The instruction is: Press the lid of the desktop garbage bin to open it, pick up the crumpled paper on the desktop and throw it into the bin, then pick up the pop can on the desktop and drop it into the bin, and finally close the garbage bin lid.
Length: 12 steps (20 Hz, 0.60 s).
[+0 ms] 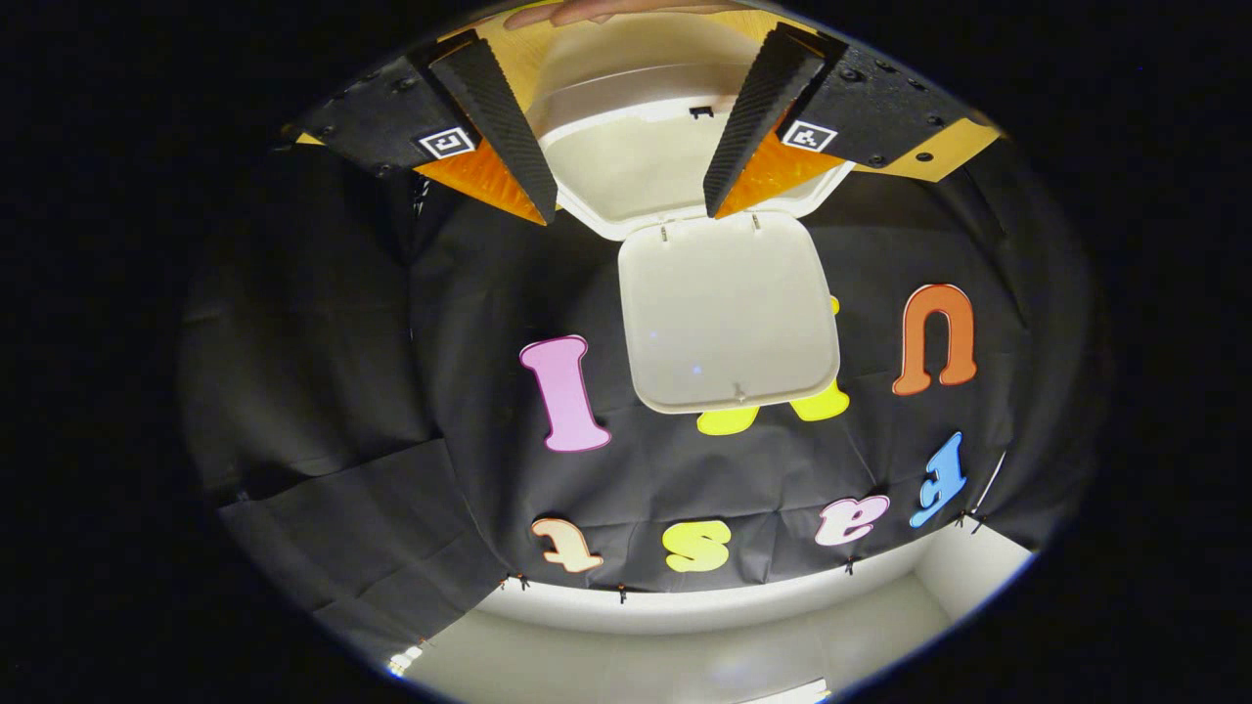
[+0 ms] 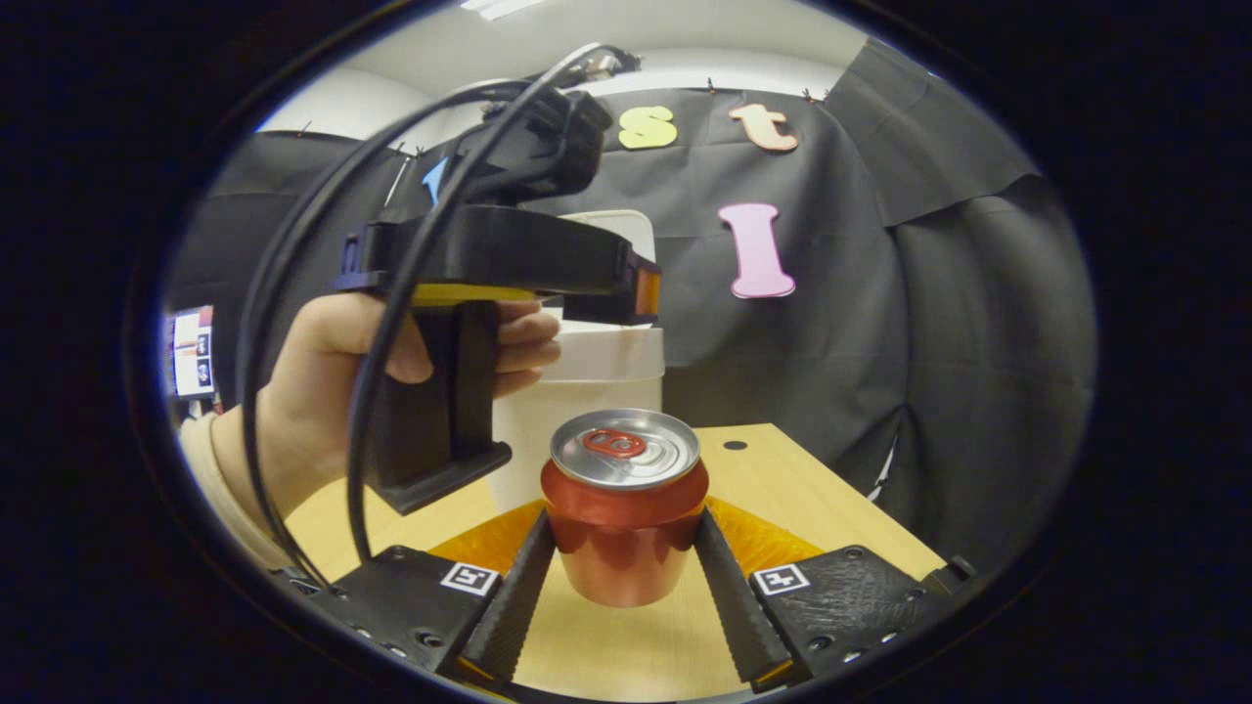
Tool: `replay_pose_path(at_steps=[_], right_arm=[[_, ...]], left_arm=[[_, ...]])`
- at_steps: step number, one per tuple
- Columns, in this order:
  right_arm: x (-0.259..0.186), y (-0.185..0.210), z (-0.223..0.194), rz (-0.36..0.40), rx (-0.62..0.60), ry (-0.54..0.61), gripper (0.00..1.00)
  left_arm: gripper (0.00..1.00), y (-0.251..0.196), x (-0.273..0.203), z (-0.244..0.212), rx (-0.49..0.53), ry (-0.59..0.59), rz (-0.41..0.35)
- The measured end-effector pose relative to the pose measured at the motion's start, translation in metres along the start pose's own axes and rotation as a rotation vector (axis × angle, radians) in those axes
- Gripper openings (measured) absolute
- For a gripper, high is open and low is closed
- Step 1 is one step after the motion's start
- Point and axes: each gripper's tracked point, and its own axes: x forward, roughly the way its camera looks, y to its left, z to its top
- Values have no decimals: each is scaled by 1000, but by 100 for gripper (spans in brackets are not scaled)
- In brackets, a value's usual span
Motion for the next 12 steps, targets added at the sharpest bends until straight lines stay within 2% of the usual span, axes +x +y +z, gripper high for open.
replay_pose_path(at_steps=[2,6,10,12], right_arm=[[2,-8,-1,-13,12,-2,79],[2,-21,-1,-43,18,0,79],[1,-32,9,-79,10,-25,79],[-4,-33,15,-85,23,-36,79]], left_arm=[[98,15,-22,6,0,-41,47],[98,28,-58,-8,-96,-68,18],[98,75,-94,-37,-120,-38,117],[99,83,-103,-43,-164,-39,118]])
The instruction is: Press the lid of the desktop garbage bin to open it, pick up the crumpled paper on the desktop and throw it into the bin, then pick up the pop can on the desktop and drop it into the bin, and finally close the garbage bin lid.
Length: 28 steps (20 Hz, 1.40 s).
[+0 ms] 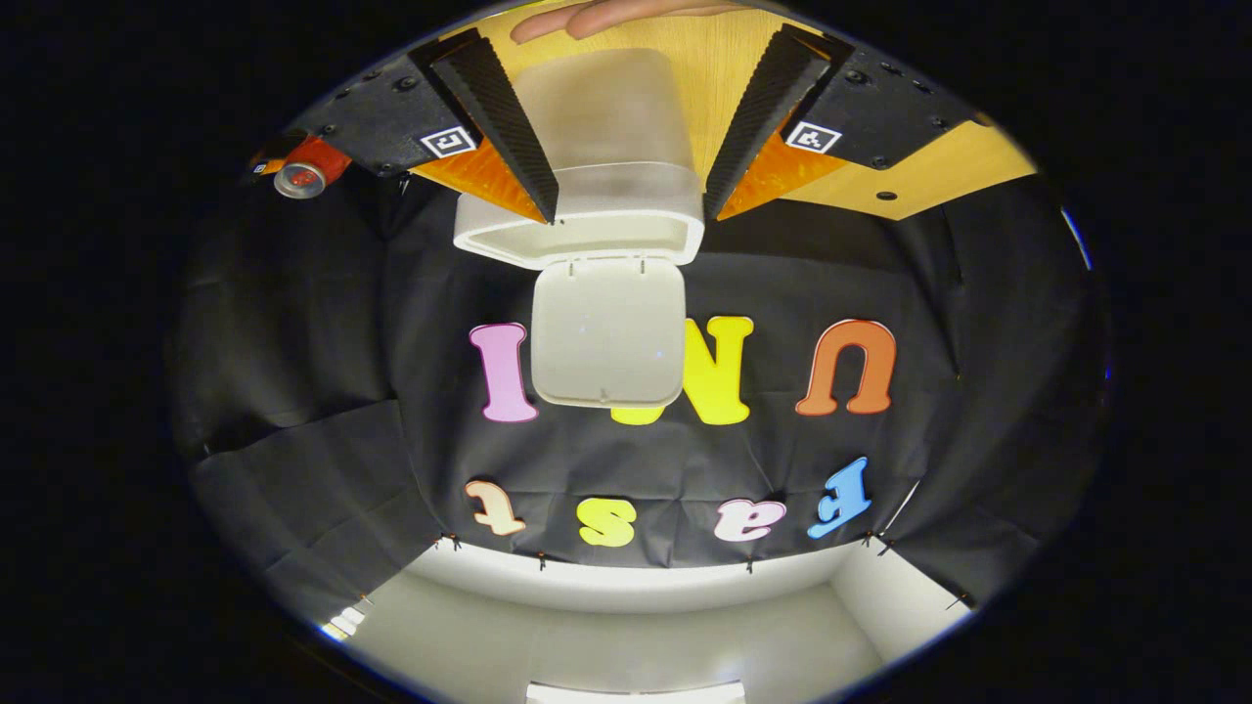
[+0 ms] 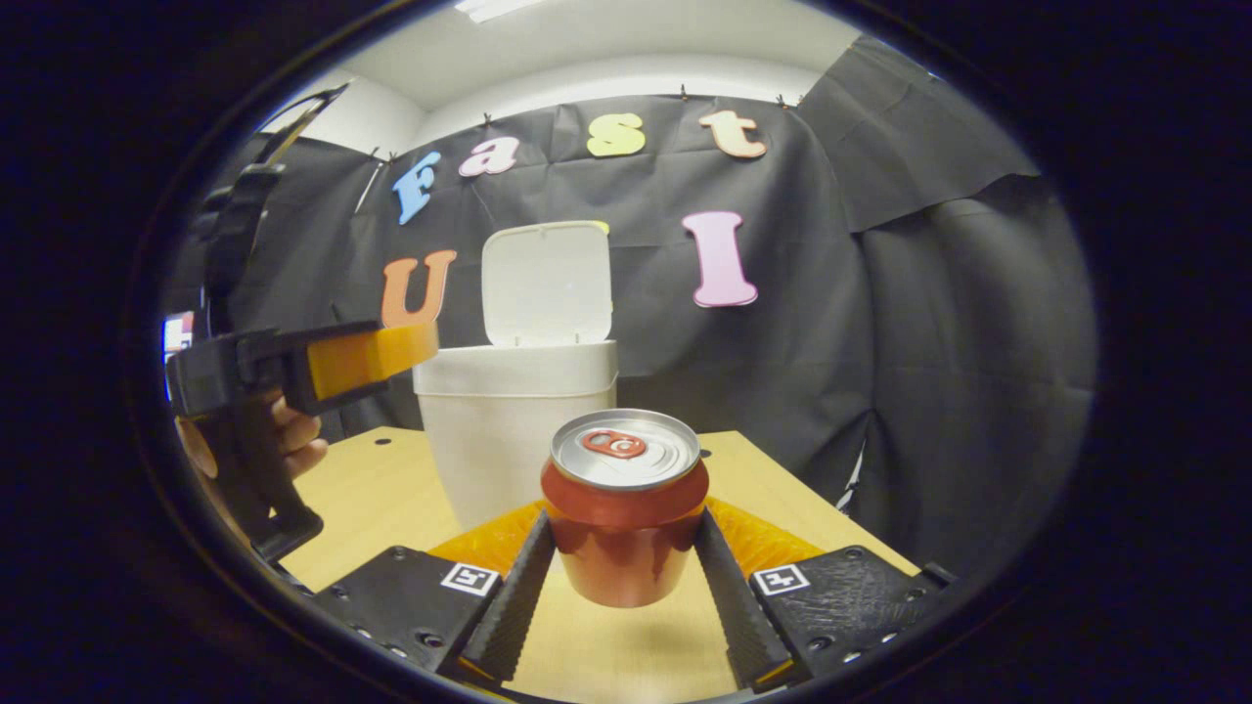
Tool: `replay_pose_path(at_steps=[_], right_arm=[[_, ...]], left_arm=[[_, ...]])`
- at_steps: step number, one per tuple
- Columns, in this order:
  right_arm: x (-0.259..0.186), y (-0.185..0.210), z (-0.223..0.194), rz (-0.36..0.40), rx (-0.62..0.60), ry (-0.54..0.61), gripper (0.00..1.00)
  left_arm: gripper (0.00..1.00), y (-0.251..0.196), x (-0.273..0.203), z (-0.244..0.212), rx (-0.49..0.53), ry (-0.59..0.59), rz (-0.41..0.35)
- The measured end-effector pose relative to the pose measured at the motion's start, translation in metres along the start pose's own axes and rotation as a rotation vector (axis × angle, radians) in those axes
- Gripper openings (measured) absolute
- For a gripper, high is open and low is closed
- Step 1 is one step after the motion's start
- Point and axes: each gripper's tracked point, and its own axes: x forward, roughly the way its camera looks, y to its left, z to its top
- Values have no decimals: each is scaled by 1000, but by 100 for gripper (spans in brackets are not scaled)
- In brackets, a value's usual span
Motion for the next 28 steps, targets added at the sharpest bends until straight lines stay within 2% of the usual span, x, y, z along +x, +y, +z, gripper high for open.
replay_pose_path(at_steps=[2,7,10,12,18,20,24,28], right_arm=[[-8,0,12,-4,6,-19,79],[-25,4,51,-30,-31,-97,80],[-28,16,69,-39,-50,-118,79],[-29,31,85,-25,-64,-125,79],[-25,66,140,27,-102,-207,79],[-21,75,154,47,-110,-209,80],[0,85,186,48,-139,-217,78],[26,97,220,39,-132,-234,78]], left_arm=[[97,15,-10,3,-20,-6,15],[97,58,-30,5,22,-8,112],[97,71,-40,8,31,-14,127],[97,91,-46,6,35,2,166],[97,117,-55,0,10,30,214],[97,113,-55,4,35,17,219],[97,98,-53,-1,35,29,178],[97,101,-60,3,55,16,184]])
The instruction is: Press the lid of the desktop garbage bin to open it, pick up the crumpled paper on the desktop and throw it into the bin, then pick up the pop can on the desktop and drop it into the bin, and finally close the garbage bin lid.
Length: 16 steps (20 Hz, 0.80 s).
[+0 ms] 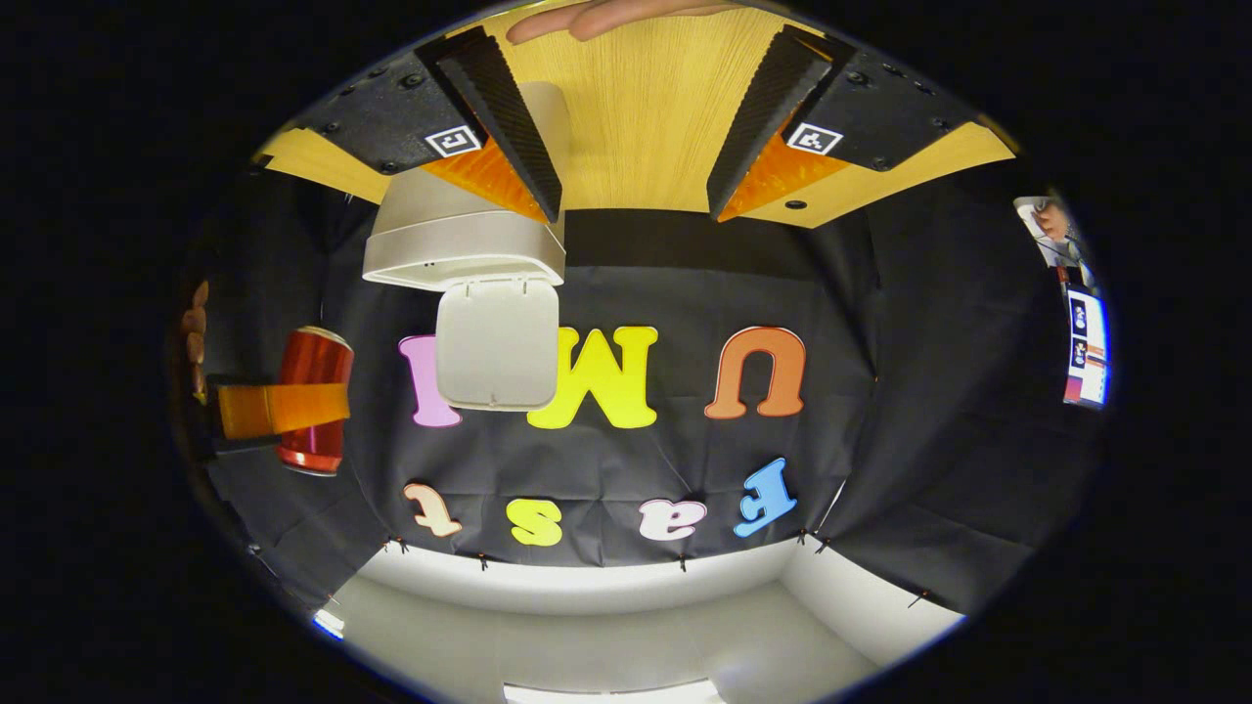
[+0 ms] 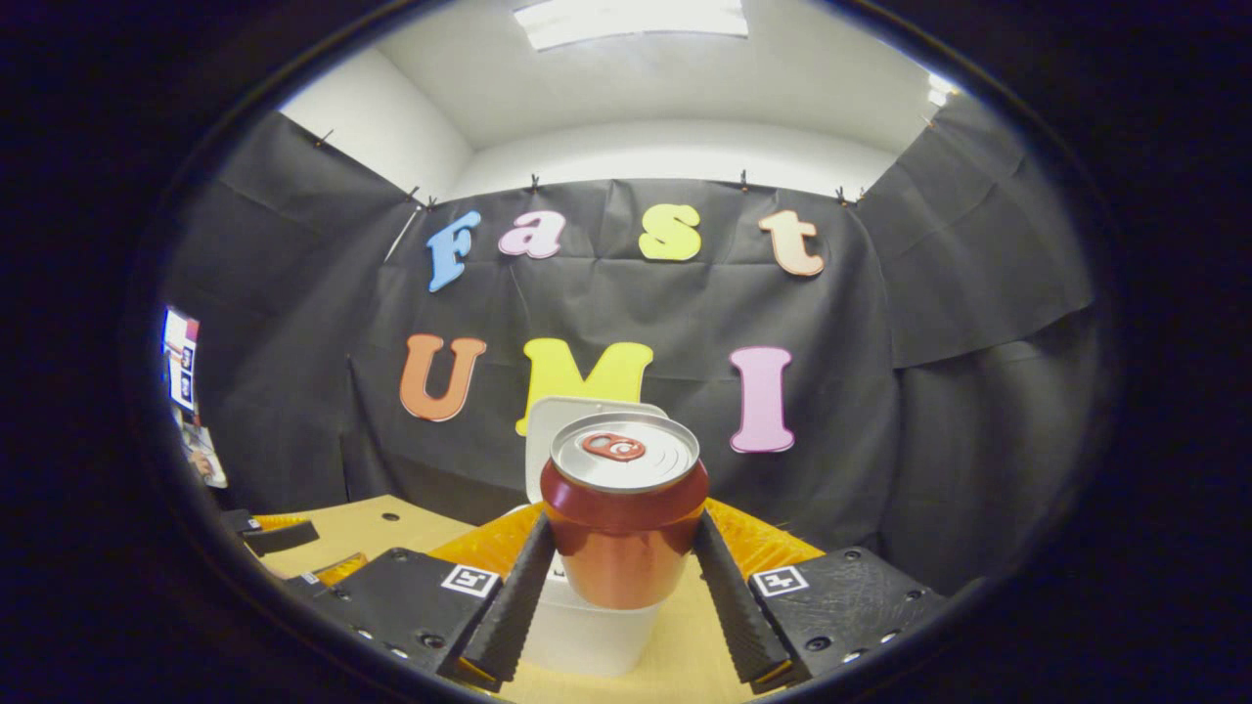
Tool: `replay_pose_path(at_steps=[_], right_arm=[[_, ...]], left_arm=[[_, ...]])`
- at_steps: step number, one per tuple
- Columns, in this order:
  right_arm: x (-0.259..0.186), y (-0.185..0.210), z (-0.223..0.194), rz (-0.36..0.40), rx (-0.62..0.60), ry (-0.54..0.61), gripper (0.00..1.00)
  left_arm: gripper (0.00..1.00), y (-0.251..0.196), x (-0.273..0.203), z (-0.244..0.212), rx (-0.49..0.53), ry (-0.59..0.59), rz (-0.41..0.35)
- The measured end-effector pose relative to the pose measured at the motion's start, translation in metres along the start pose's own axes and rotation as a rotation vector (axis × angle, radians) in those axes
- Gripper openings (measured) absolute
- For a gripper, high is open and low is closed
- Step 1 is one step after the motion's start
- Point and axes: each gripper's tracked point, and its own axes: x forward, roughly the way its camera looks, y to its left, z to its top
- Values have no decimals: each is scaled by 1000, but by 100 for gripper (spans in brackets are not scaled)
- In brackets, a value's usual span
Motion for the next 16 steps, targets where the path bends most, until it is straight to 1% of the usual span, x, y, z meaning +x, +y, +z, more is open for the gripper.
replay_pose_path(at_steps=[1,4,5,6,11,15,16], right_arm=[[11,2,2,-3,-7,16,80],[47,11,2,-4,1,80,77],[60,11,2,-15,-3,97,77],[74,12,1,-26,-11,112,80],[138,17,-35,-65,-28,237,80],[174,35,-69,-30,6,341,81],[181,33,-72,-47,-9,345,80]], left_arm=[[97,2,-1,0,1,-4,1],[97,9,-2,0,-1,-6,12],[97,9,-2,-1,-1,-4,12],[97,10,-1,-3,-1,2,13],[97,15,-2,-9,-6,16,15],[97,21,-2,-14,3,21,20],[97,22,-2,-16,1,22,19]])
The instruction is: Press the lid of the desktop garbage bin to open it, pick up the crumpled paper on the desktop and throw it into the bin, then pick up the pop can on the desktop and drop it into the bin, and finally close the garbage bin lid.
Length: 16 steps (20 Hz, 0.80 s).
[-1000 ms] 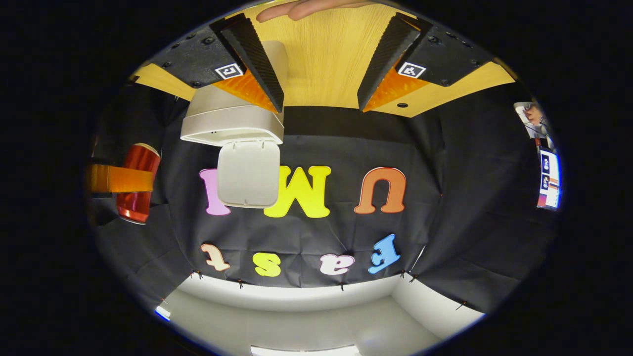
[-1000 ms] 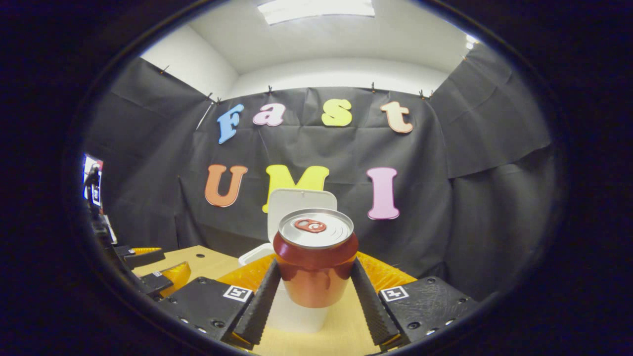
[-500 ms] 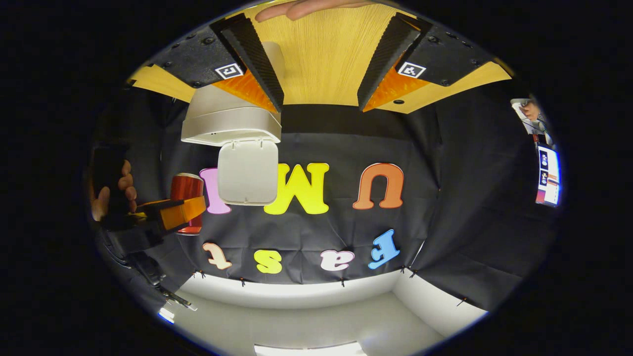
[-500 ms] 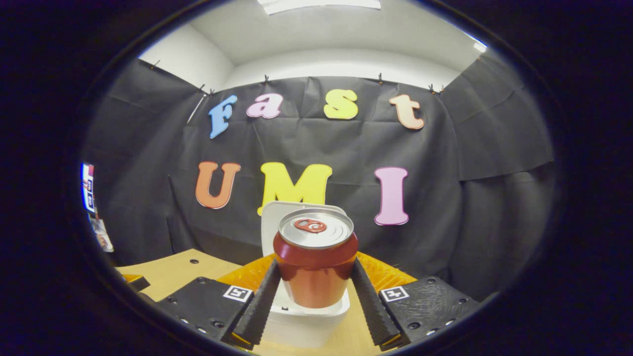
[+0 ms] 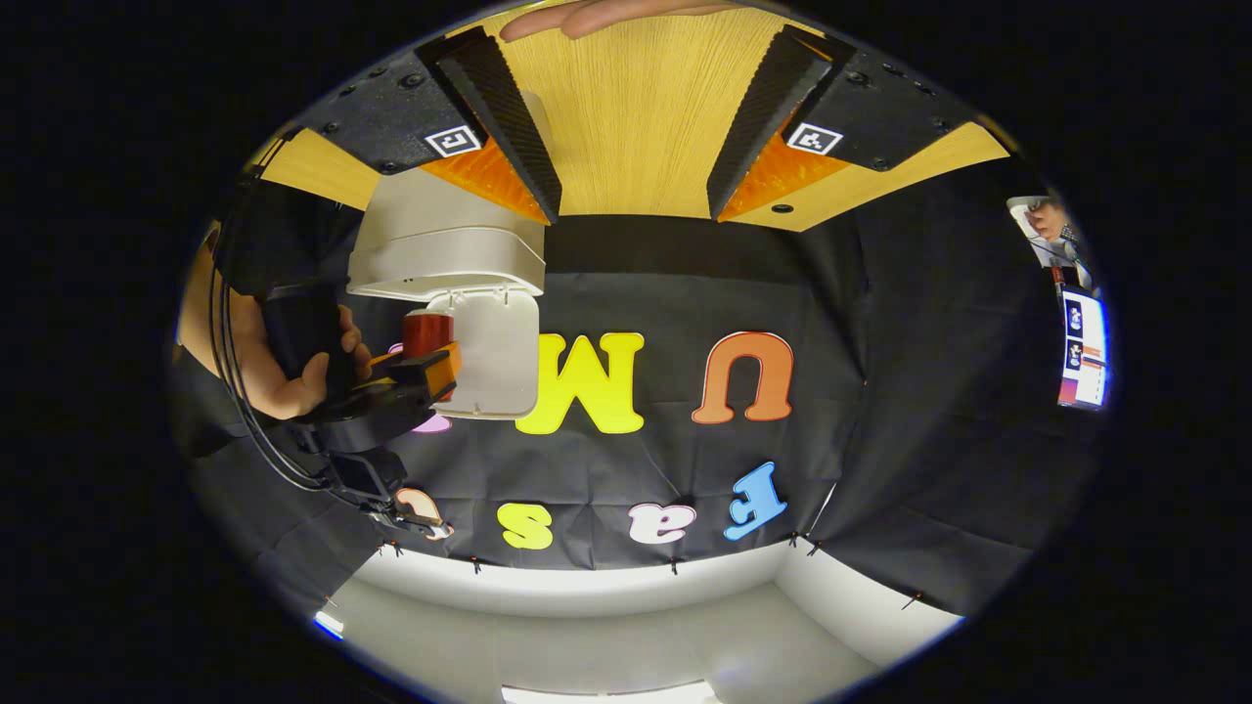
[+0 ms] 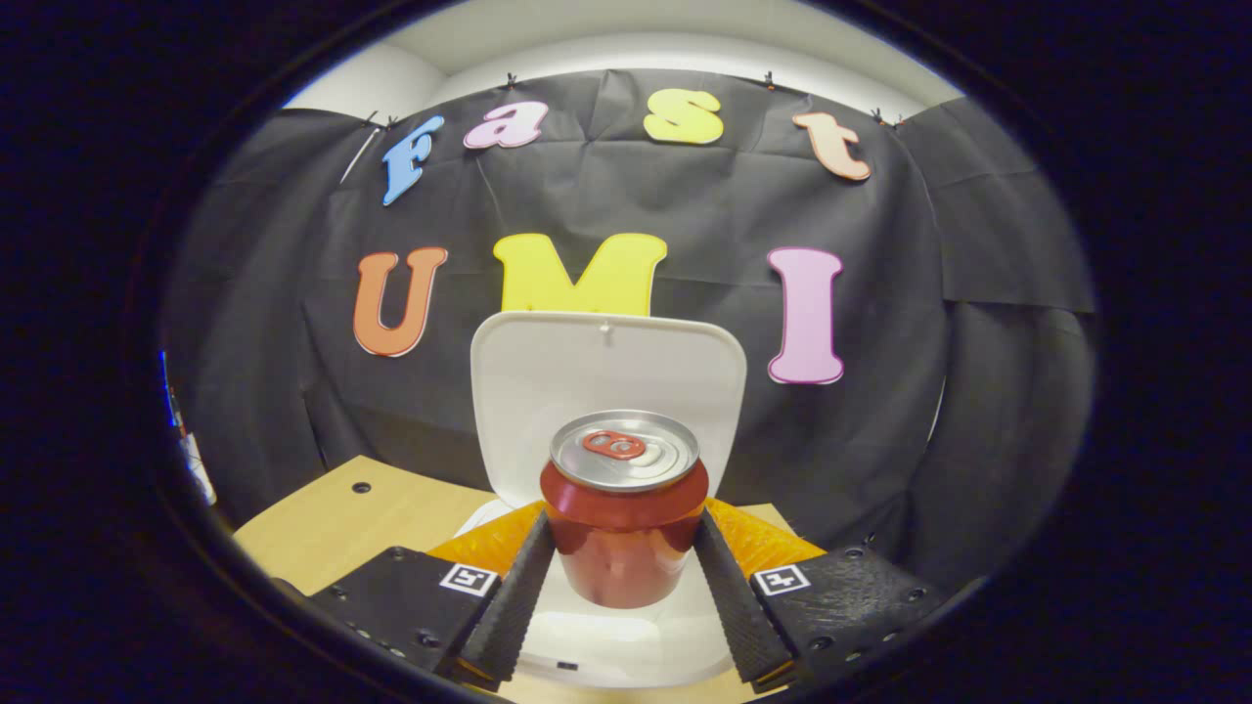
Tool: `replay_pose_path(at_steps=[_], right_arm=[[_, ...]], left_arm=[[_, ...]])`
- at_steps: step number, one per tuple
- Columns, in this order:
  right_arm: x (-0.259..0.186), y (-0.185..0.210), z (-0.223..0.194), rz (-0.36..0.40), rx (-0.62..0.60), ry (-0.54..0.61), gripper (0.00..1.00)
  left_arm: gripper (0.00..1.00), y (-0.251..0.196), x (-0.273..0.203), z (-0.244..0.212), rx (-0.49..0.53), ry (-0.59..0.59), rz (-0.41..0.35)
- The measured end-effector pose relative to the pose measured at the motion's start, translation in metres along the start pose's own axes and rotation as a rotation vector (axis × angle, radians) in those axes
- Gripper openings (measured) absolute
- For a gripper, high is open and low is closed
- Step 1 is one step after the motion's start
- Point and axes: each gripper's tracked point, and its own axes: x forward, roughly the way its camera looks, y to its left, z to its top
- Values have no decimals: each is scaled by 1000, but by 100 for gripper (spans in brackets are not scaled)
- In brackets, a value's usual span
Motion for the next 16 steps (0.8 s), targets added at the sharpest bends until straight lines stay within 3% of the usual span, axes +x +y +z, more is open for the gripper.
replay_pose_path(at_steps=[3,6,16], right_arm=[[13,11,2,-12,16,14,81],[16,1,16,-104,-22,-25,80],[20,1,16,-131,-13,-16,83]], left_arm=[[97,2,0,-3,18,6,-8],[97,12,-4,-1,48,-12,-4],[97,31,-2,-7,30,-1,7]])
